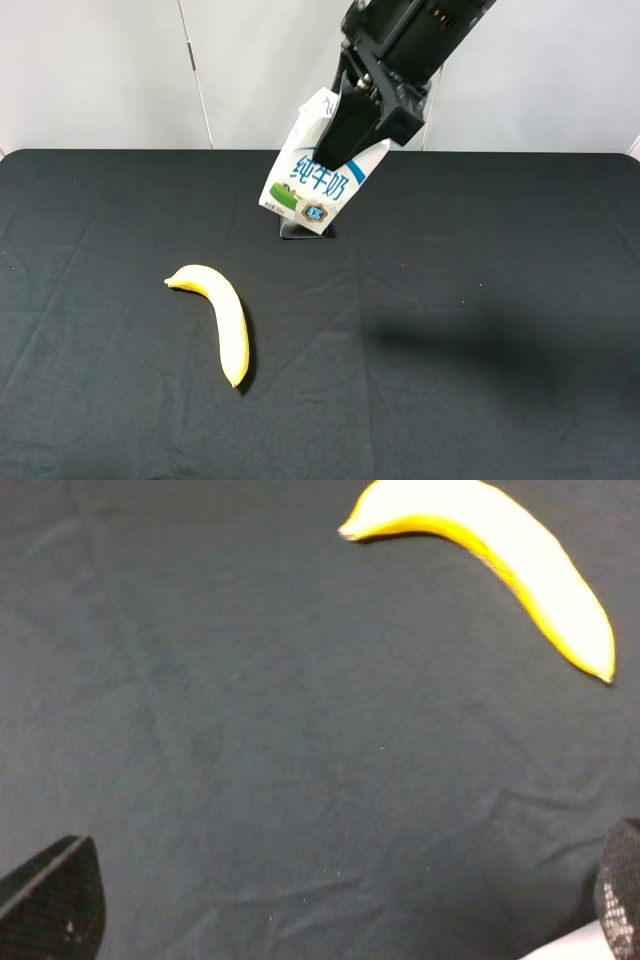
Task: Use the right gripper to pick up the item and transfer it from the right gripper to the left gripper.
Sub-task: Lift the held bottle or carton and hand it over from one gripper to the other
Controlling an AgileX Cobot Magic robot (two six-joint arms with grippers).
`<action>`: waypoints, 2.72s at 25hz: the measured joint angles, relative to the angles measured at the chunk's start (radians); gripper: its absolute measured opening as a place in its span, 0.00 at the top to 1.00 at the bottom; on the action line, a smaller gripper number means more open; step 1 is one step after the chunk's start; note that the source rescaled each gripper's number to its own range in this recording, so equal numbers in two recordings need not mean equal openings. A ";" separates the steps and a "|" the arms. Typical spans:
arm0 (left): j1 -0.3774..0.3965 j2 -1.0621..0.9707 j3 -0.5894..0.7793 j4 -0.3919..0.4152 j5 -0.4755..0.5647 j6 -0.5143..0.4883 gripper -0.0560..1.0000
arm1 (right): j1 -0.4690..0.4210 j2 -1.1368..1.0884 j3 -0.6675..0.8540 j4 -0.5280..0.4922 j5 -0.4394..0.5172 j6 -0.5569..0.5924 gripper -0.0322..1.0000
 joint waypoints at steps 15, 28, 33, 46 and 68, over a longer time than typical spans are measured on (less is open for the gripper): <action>-0.342 0.324 -0.140 0.004 -0.195 0.132 0.03 | 0.000 -0.065 0.000 0.054 0.028 -0.014 0.90; -0.559 0.583 -0.248 0.004 -0.309 0.224 0.03 | 0.000 -0.065 0.000 0.103 0.047 -0.071 0.90; -0.608 0.646 -0.299 0.003 -0.329 0.253 0.03 | 0.000 -0.065 0.000 0.130 0.049 -0.117 0.90; -0.637 0.685 -0.352 -0.120 -0.362 0.342 0.03 | 0.000 -0.065 0.000 0.231 0.066 -0.261 0.90; -0.637 0.736 -0.354 -0.244 -0.413 0.365 0.03 | 0.000 -0.065 0.000 0.284 0.069 -0.337 0.90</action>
